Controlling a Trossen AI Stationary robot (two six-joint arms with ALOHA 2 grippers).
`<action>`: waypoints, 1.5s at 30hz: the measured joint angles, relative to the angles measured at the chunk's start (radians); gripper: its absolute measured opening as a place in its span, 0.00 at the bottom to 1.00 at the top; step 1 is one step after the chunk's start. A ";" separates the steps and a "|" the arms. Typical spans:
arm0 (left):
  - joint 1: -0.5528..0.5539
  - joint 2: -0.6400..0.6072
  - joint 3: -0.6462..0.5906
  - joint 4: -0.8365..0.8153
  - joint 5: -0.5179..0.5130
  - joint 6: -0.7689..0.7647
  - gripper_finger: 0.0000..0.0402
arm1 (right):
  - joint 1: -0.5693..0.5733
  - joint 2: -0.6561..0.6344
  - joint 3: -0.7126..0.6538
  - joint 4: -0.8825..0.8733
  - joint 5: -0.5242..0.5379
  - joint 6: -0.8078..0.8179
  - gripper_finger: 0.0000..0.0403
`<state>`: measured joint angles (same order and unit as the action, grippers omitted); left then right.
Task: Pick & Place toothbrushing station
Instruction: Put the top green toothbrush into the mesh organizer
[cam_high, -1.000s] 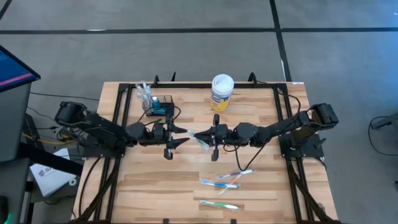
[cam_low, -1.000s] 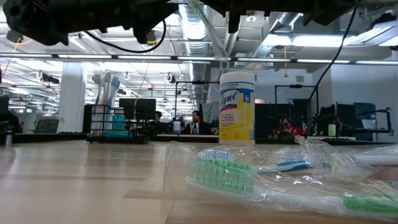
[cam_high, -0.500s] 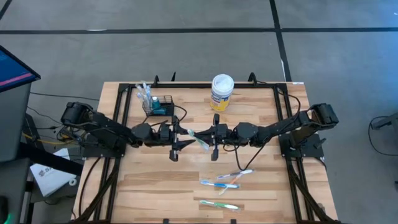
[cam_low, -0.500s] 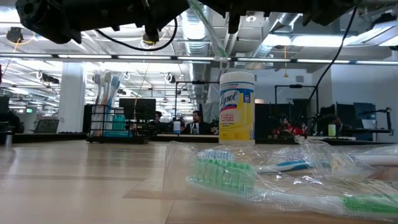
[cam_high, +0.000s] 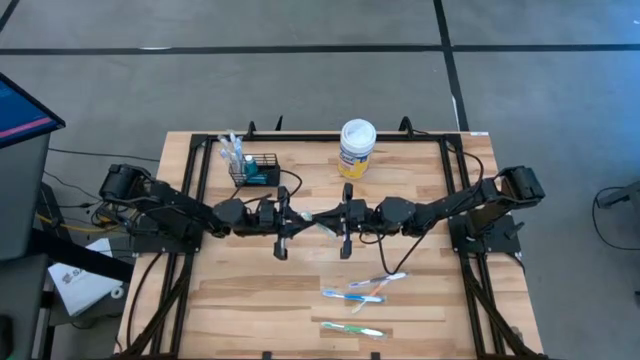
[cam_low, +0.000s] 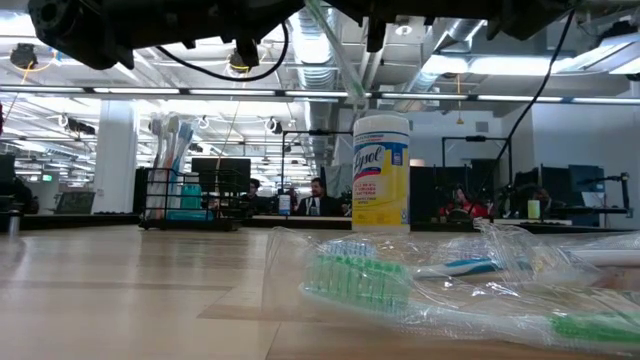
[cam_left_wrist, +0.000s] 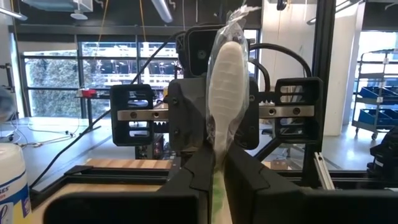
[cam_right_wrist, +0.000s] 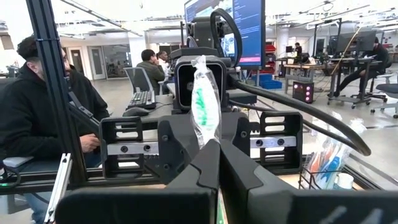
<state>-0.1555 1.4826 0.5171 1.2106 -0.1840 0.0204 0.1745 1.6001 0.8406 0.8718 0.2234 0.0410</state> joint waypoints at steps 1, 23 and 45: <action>0.000 0.000 0.000 0.000 0.000 0.000 0.03 | 0.000 0.000 0.000 0.000 0.000 0.000 0.00; 0.000 -0.130 -0.039 -0.166 -0.091 -0.010 0.01 | 0.000 0.000 0.000 -0.007 0.016 -0.084 0.22; 0.076 -0.454 -0.090 -0.621 -0.509 -0.044 0.01 | 0.023 -0.021 -0.002 -0.102 0.040 -0.084 0.28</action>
<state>-0.0796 1.0283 0.4274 0.5897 -0.6926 -0.0239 0.1970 1.5795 0.8387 0.7700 0.2633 -0.0432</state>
